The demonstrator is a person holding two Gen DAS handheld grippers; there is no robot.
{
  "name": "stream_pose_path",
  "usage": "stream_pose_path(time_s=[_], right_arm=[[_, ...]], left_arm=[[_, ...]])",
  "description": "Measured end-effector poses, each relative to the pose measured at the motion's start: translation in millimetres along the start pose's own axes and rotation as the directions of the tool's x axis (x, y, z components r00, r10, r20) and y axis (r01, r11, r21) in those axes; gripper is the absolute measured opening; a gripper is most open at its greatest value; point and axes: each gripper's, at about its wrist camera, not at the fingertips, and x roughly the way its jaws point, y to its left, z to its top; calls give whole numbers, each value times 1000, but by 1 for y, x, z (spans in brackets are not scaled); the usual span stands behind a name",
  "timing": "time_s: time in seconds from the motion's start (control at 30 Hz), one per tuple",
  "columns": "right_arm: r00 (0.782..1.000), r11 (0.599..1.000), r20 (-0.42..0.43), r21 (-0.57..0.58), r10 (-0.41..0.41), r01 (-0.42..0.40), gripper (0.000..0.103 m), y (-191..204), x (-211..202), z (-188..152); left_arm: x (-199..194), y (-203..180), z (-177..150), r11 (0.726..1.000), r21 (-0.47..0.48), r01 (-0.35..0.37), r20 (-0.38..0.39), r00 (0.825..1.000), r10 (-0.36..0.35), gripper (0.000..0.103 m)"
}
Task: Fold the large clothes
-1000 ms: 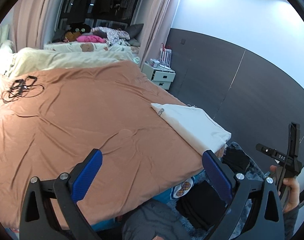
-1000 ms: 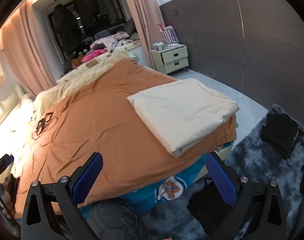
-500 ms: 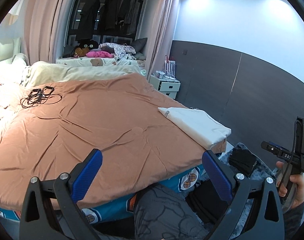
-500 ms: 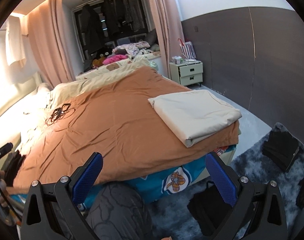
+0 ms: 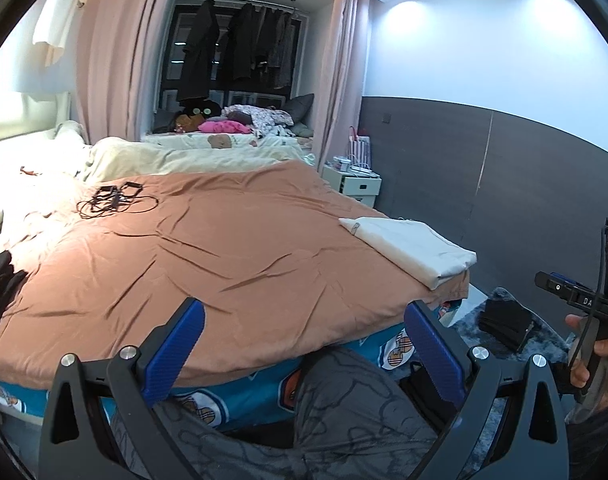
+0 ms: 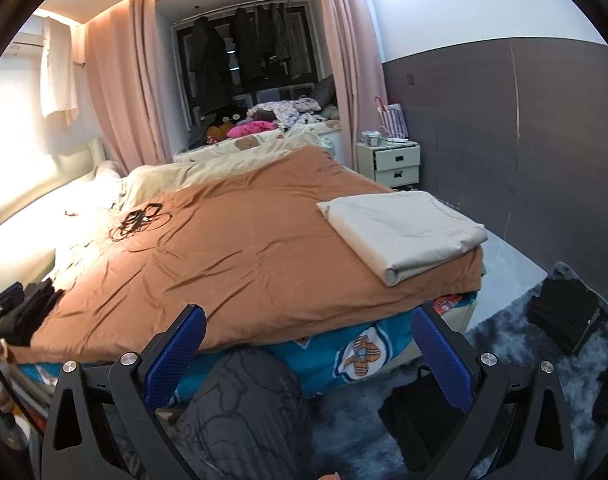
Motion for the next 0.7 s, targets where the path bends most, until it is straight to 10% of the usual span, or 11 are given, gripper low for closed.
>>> stream_pose_path(time_s=[0.7], right_arm=[[999,995,-16,-88,40,-41,103,59,13,-26]], left_arm=[[-19,20,-28,998,-29,-63,20,998,64,102]])
